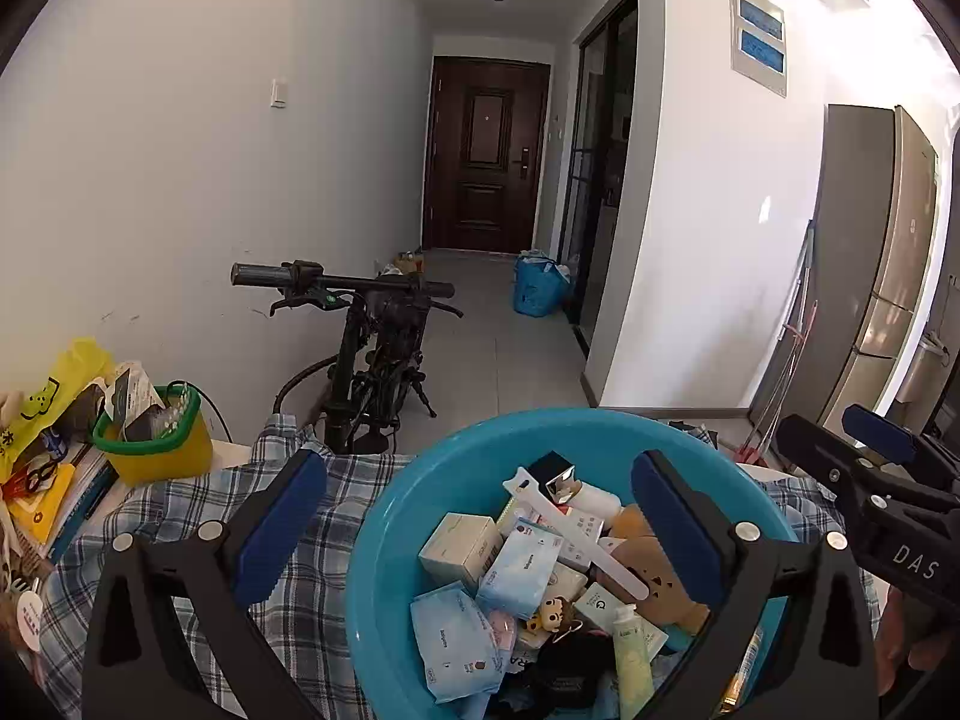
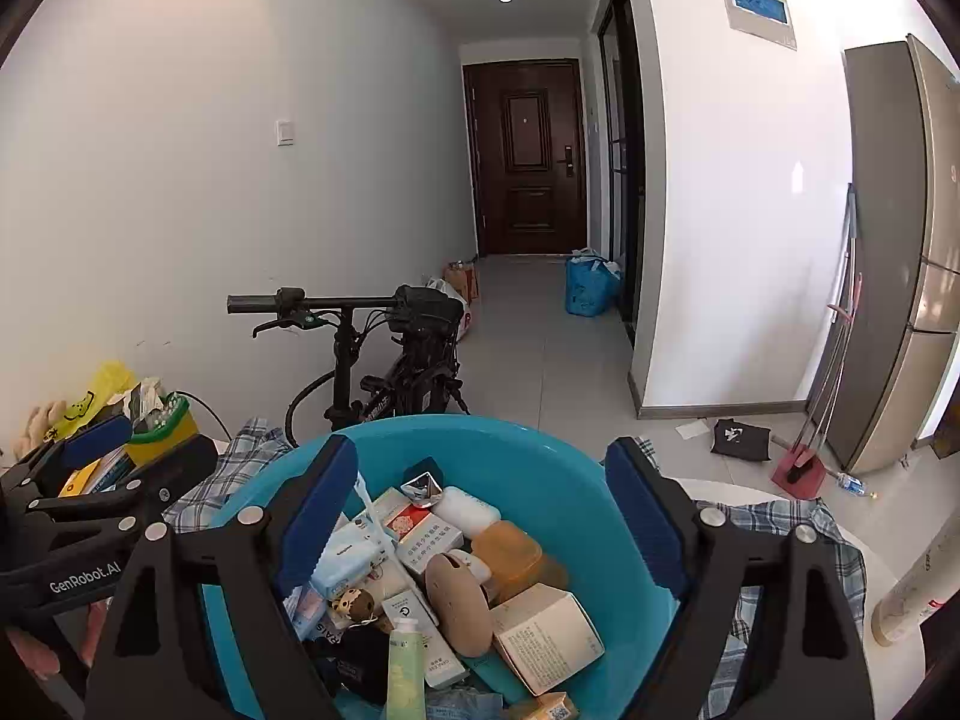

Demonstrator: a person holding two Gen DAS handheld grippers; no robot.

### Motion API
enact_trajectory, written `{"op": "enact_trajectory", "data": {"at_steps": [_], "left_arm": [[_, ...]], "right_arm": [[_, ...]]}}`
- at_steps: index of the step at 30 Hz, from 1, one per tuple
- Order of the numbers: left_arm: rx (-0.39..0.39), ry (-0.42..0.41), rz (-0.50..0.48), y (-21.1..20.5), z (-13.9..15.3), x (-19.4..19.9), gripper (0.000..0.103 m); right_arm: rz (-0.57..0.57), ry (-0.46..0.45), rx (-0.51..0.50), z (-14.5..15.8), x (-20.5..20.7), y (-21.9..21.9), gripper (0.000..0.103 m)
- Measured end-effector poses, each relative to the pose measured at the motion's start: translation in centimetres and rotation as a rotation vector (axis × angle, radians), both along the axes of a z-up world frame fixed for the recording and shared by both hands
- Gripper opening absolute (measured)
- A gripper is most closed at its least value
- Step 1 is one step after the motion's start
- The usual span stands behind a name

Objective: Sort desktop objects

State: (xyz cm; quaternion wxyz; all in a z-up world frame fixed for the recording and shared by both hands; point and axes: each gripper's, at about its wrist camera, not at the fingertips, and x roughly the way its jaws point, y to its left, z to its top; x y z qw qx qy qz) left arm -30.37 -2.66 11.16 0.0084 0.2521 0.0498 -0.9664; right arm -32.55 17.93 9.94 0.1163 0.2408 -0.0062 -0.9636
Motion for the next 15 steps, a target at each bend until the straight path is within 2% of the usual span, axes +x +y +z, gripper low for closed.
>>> {"op": "enact_trajectory", "data": {"at_steps": [4, 8, 9, 12, 15], "left_arm": [[0.023, -0.039, -0.020, 0.6, -0.2, -0.2, 0.103], [-0.005, -0.179, -0.074, 2.3, -1.5, -1.3, 0.103], [-0.015, -0.189, -0.085, 2.7, -1.9, -1.4, 0.103], [-0.079, -0.148, -0.073, 3.5, -2.3, -0.3, 0.103], [-0.111, -0.104, -0.074, 3.4, -2.4, 1.2, 0.103]], "right_arm": [[-0.074, -0.026, 0.066, -0.6, -0.2, 0.9, 0.091], [-0.081, -0.064, 0.079, -1.7, -0.4, 1.8, 0.095], [-0.080, -0.075, 0.079, -2.0, -0.3, 2.0, 0.095], [-0.070, -0.110, 0.086, -2.9, 0.1, 2.6, 0.096], [-0.066, -0.115, 0.108, -3.7, 1.3, 3.0, 0.096]]}}
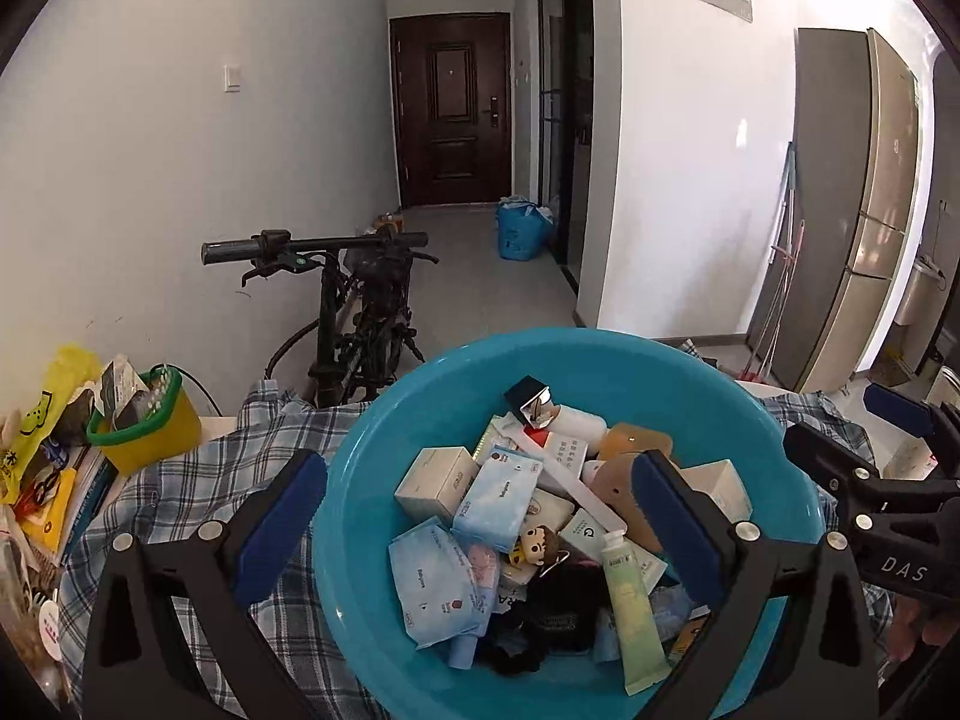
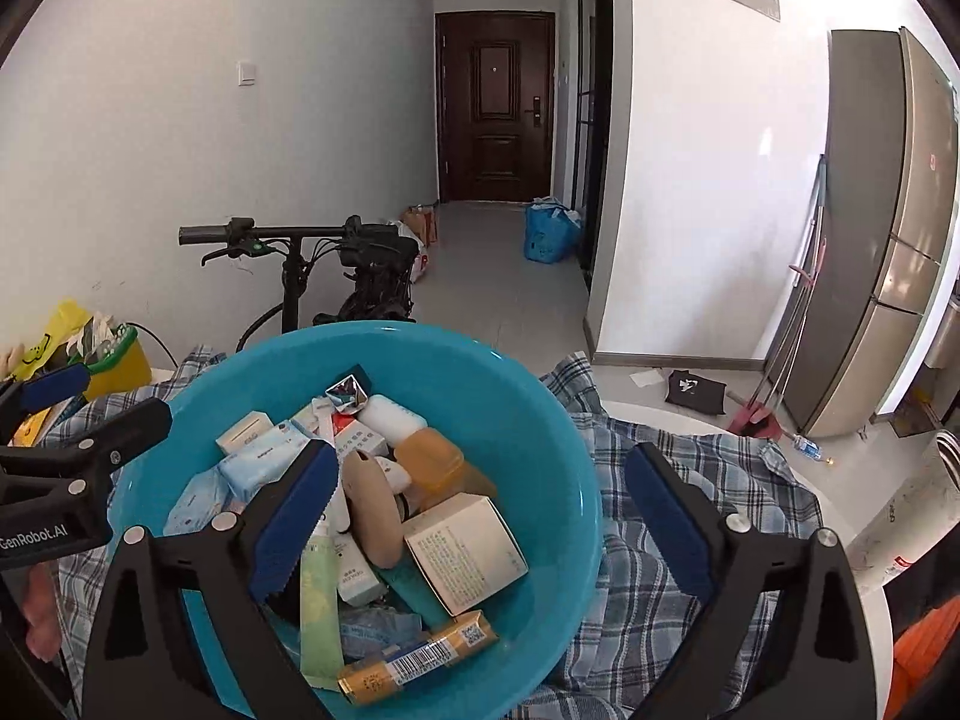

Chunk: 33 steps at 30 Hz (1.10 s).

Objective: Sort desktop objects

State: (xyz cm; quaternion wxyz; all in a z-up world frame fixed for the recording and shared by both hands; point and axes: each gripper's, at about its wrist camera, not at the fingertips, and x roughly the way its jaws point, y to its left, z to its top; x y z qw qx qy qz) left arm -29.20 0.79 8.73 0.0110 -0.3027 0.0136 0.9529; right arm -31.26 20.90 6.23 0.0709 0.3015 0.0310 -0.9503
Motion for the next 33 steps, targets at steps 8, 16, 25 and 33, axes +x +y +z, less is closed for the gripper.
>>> {"op": "enact_trajectory", "data": {"at_steps": [8, 16, 25, 33], "left_arm": [[-0.001, 0.125, 0.001, -1.3, 1.1, 4.1, 0.103], [0.045, 0.222, -0.021, -1.8, 4.2, 9.6, 0.103], [0.070, 0.258, 0.015, -3.0, 7.4, 14.6, 0.103], [0.067, 0.323, 0.056, -4.1, 9.7, 19.5, 0.103]], "right_arm": [[-0.008, 0.103, -0.016, 1.5, 4.5, 0.7, 0.098], [0.022, 0.189, -0.025, 4.3, 8.8, 0.5, 0.102], [0.076, 0.283, 0.001, 7.5, 14.0, -0.4, 0.102], [0.113, 0.361, -0.045, 10.5, 18.7, -0.3, 0.102]]}}
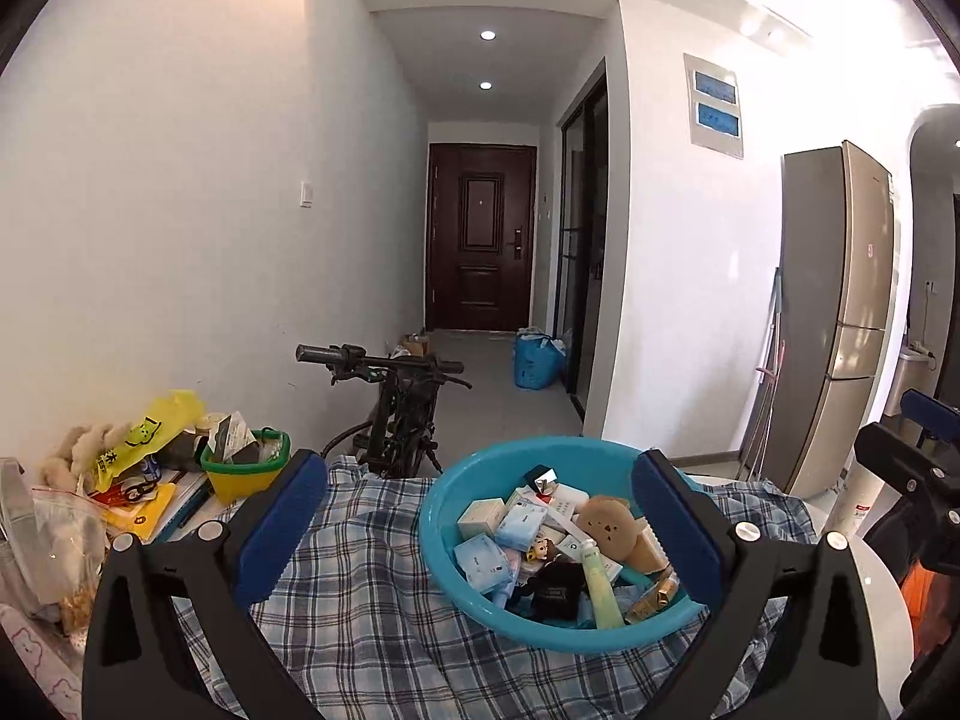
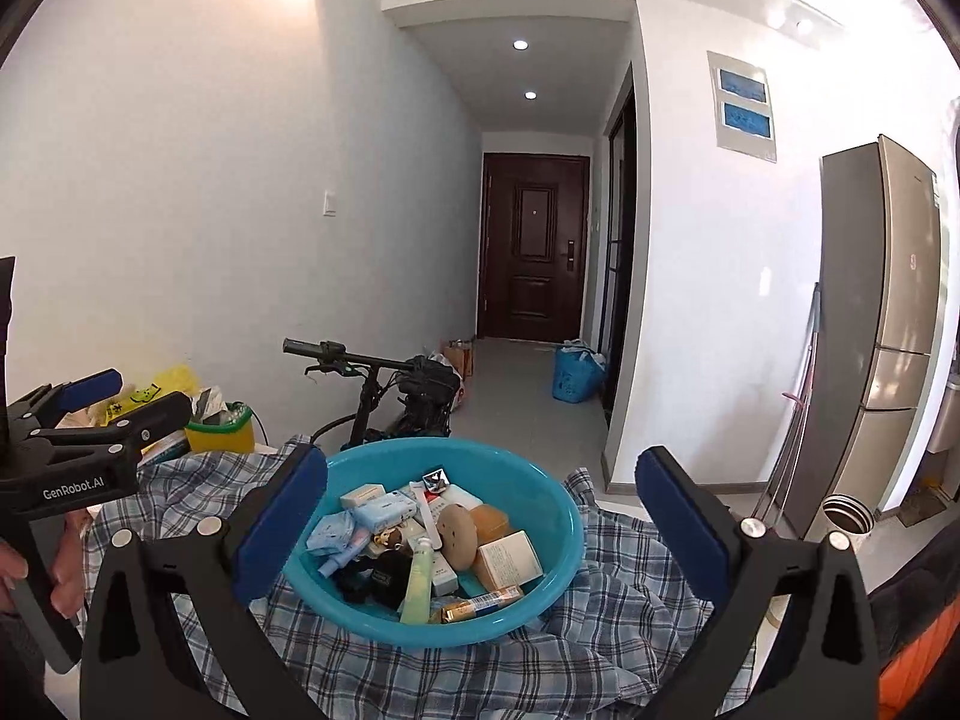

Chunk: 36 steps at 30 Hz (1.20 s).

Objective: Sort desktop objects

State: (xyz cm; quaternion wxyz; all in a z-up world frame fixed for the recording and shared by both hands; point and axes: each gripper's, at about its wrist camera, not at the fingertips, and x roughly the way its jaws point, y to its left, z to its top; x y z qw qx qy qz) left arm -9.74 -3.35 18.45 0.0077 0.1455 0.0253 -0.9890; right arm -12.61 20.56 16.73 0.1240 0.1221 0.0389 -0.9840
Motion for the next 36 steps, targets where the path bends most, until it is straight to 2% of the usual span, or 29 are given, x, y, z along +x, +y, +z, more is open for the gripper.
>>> {"op": "enact_trajectory", "data": {"at_steps": [4, 7, 10, 18, 23, 29, 36], "left_arm": [[0.012, -0.006, -0.027, 0.1, 0.4, 2.2, 0.103], [0.030, 0.024, -0.044, 0.2, 0.6, 4.4, 0.103], [0.012, 0.035, -0.057, 0.8, 0.5, 6.0, 0.103], [-0.004, 0.022, -0.069, 1.5, -1.3, 9.2, 0.103], [-0.002, -0.005, -0.066, 2.0, -4.2, 10.0, 0.103], [0.017, -0.022, -0.063, 2.0, -8.6, 10.4, 0.103], [0.016, -0.027, -0.071, 2.2, -12.5, 10.9, 0.103]], "right_arm": [[0.011, 0.018, -0.014, 0.8, 1.8, 0.1, 0.102], [0.018, 0.025, -0.021, 0.8, 3.0, 0.4, 0.102], [0.018, 0.028, -0.026, 0.7, 4.1, 0.7, 0.102], [0.014, 0.041, -0.021, -0.4, 6.8, 0.9, 0.102], [0.012, 0.014, -0.013, -3.0, 7.5, 1.1, 0.102], [0.021, -0.051, -0.016, -7.9, 7.2, 1.3, 0.102], [0.026, -0.052, 0.001, -11.5, 7.6, 1.1, 0.102]]}}
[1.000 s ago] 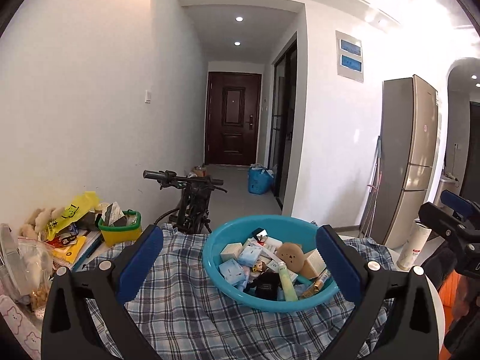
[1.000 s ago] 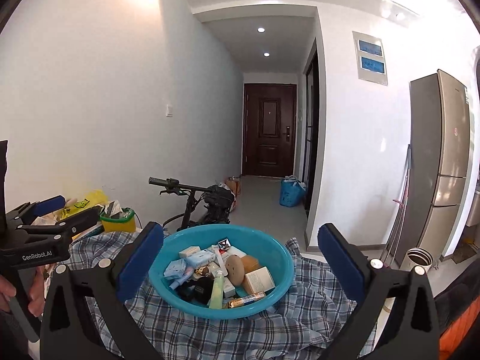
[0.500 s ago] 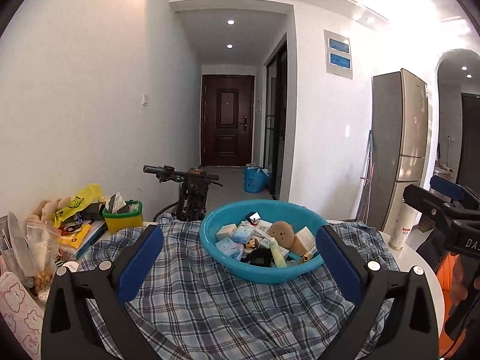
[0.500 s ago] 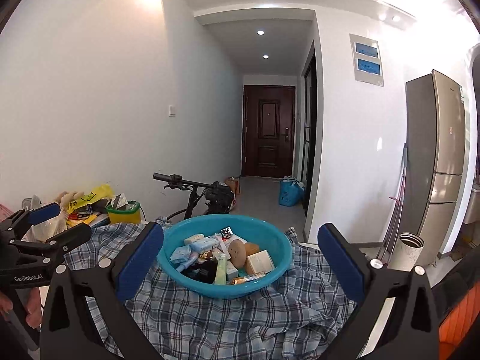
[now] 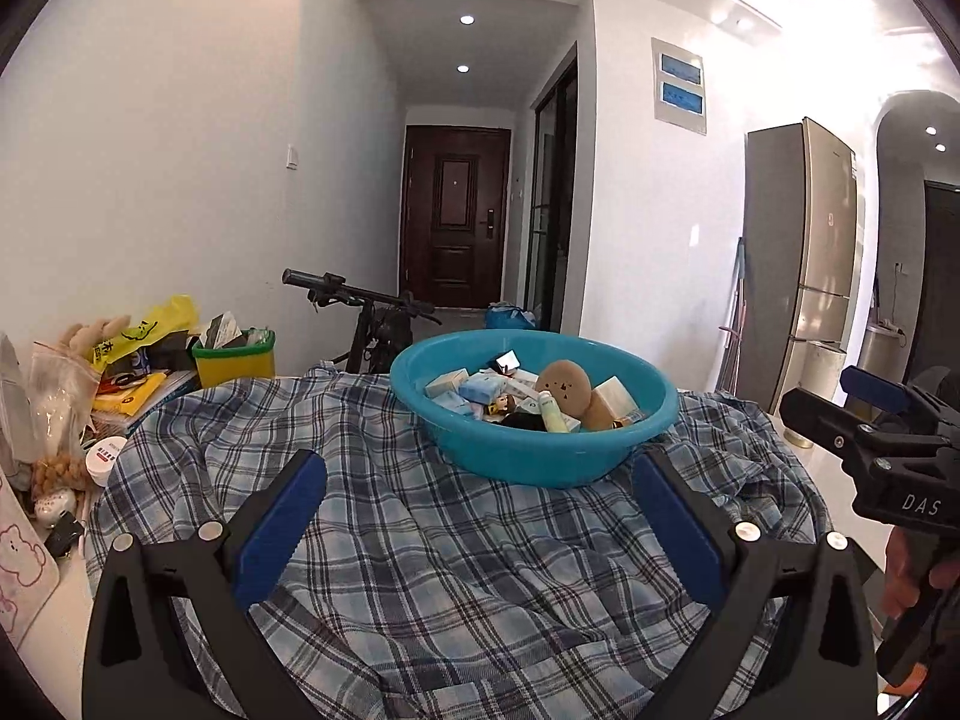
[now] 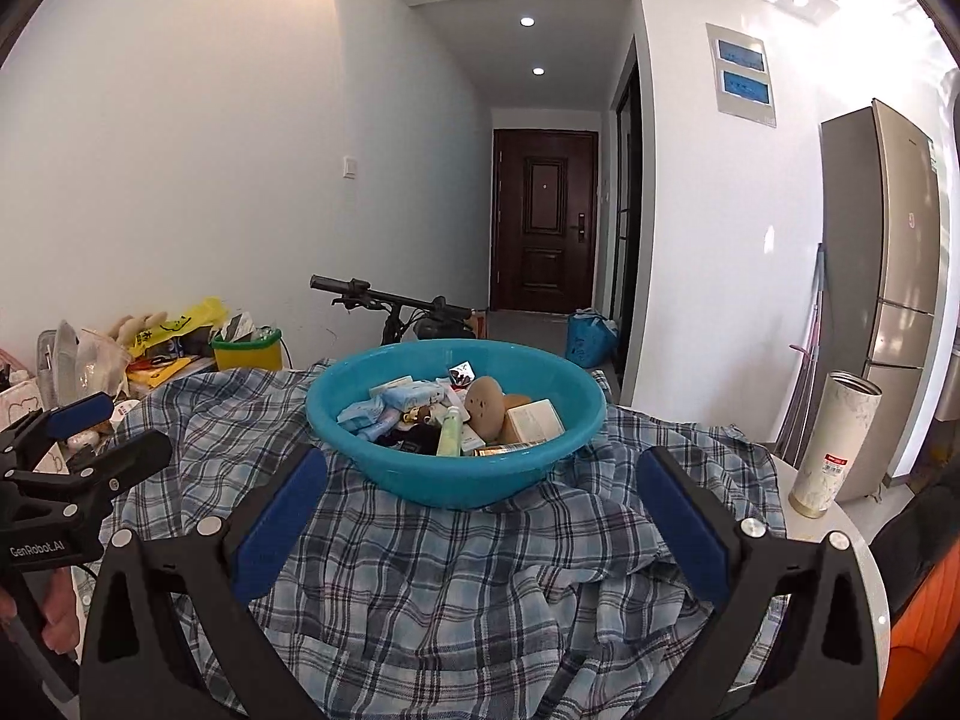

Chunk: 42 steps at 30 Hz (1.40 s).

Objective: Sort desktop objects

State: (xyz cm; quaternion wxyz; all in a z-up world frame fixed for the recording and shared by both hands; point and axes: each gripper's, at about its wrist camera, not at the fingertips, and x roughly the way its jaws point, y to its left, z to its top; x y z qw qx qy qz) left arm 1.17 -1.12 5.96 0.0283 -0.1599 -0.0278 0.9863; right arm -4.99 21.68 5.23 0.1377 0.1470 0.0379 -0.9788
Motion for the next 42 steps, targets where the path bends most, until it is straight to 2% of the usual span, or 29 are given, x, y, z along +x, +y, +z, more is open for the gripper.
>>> {"op": "enact_trajectory", "data": {"at_steps": [9, 13, 20, 25, 29, 34, 42], "left_arm": [[0.012, 0.038, 0.017, 1.0, -4.1, -0.1, 0.103], [-0.011, 0.037, 0.033, 1.4, -5.3, 0.0, 0.103], [0.017, 0.045, 0.052, 1.0, -5.7, 0.2, 0.103], [0.031, 0.046, 0.065, 0.8, -5.9, 0.2, 0.103], [0.030, 0.043, 0.063, 0.8, -5.9, 0.1, 0.103], [-0.010, 0.047, 0.052, 1.5, -5.9, 0.2, 0.103], [0.003, 0.049, 0.040, 1.3, -5.9, 0.3, 0.103]], "right_arm": [[-0.011, 0.010, -0.017, -3.0, 0.3, 0.1, 0.102], [-0.025, 0.001, -0.033, -4.5, 0.4, 0.8, 0.102], [-0.045, -0.005, -0.065, -6.2, 0.6, 1.4, 0.102], [-0.044, 0.014, -0.038, -7.0, 0.9, 0.8, 0.102], [-0.037, 0.034, -0.028, -7.1, 1.2, 0.6, 0.102], [-0.037, 0.057, -0.012, -7.0, 1.6, 0.3, 0.102], [-0.057, 0.052, -0.030, -7.0, 1.5, 0.8, 0.102]]}}
